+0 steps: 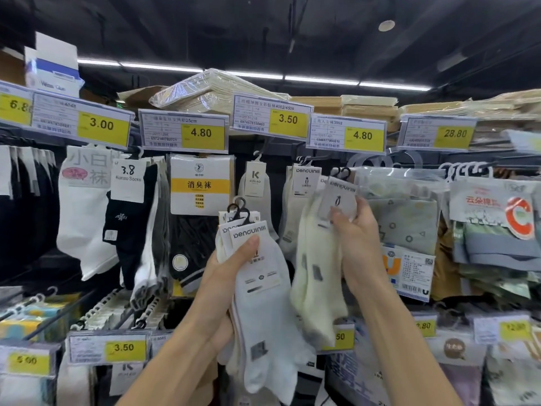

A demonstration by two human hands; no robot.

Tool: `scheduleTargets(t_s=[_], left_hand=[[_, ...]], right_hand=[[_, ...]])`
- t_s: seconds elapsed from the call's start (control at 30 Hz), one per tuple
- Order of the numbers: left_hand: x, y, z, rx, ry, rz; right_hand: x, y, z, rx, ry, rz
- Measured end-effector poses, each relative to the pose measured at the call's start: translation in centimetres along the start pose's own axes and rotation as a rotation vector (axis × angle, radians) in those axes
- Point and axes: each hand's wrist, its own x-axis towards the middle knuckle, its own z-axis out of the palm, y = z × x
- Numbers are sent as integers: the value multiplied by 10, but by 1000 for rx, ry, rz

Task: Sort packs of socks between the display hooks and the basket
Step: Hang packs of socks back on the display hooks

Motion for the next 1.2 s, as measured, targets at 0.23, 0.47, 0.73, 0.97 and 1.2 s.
scheduleTargets(t_s=[0.23, 0.47, 0.73, 0.97, 1.2], left_hand=[[-3, 5, -7, 32, -13, 4], [-4, 8, -11, 56, -4, -16], [-4, 9, -6, 107, -20, -13], [-4, 9, 0, 163, 19, 33], [-8, 5, 3, 16, -82, -88]], right_hand=[[59, 19, 8, -194, 31, -6], [88, 34, 24, -297, -92, -21], [92, 33, 30, -477, -169, 63], [-36, -4, 29, -387, -328, -231], [-58, -5, 21, -239, -441, -147]])
